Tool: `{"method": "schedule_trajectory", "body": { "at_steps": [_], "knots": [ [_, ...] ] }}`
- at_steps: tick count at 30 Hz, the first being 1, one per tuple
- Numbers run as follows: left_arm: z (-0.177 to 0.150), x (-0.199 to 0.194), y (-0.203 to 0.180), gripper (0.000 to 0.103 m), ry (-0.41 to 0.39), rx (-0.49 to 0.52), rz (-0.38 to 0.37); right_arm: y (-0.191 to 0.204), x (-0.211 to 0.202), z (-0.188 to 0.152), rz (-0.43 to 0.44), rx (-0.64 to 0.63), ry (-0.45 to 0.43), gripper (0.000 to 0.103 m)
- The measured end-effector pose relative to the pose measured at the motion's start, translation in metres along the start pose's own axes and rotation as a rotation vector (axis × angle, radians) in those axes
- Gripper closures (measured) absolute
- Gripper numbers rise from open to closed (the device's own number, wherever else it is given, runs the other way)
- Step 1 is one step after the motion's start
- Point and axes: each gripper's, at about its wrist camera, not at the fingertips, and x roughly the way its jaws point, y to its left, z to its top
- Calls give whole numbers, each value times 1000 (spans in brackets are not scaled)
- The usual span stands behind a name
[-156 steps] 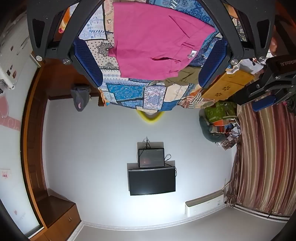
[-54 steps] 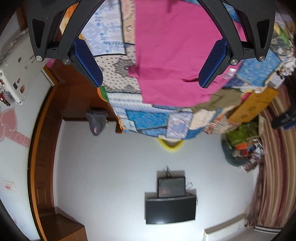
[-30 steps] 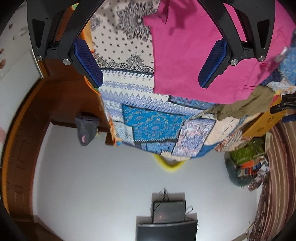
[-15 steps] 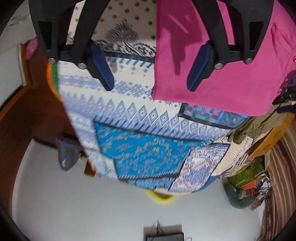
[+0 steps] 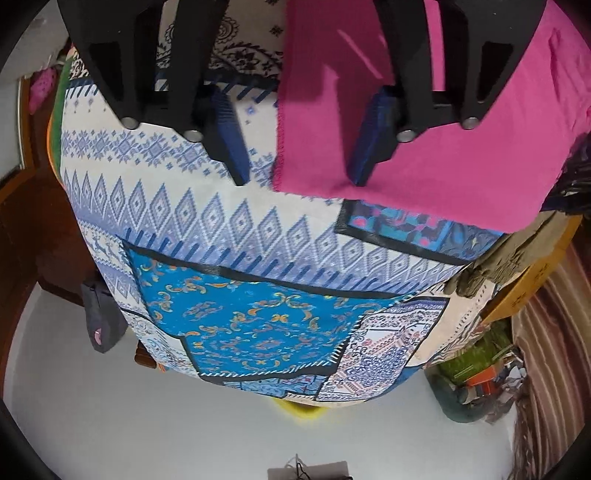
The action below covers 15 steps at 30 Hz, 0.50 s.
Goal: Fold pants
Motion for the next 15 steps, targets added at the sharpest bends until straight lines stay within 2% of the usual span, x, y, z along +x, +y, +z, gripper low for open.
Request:
{"method": "schedule_trajectory", "body": {
  "at_steps": [1, 3, 5, 10, 15],
  "knots": [
    [-1, 0, -3, 84, -1, 8, 2, 2, -1, 0, 0, -4, 5, 82],
    [-1, -1, -8, 89, -4, 38, 32, 5, -1, 2, -23, -17, 15, 94],
    [1, -5, -11, 95, -5, 57, 57, 6, -4, 3, -36, -28, -1, 96],
    [6, -36, -13, 96, -83, 66, 111, -1, -19, 9, -25, 17, -65, 98],
    [22, -64, -12, 96, -133, 73, 126, 3, -35, 21, -47, 12, -113, 99]
  ]
}}
